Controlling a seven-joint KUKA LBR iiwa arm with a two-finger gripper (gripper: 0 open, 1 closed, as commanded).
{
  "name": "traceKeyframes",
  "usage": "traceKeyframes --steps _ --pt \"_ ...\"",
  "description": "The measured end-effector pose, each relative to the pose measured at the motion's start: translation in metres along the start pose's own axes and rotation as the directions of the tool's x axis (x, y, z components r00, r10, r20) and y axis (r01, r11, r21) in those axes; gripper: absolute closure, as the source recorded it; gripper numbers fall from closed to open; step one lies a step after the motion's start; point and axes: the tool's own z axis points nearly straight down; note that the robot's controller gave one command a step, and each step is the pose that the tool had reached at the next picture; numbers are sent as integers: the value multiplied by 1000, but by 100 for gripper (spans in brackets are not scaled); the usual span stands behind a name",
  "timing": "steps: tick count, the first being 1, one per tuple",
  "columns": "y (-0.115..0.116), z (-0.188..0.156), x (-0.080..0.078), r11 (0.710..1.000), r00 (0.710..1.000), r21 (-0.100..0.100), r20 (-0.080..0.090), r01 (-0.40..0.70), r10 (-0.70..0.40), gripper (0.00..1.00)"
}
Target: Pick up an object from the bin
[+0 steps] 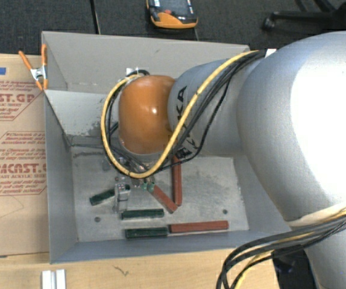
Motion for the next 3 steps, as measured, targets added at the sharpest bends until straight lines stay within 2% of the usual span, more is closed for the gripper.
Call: traceKeyframes --steps 1,2,3 --pt "-1 -3 6 983 983 0 4 184 -184 0" --pt "-14 36 18 1000 1000 -2 3 -6 6 0" --pt "-12 35 18 989 989 0 11 145 -145 100"
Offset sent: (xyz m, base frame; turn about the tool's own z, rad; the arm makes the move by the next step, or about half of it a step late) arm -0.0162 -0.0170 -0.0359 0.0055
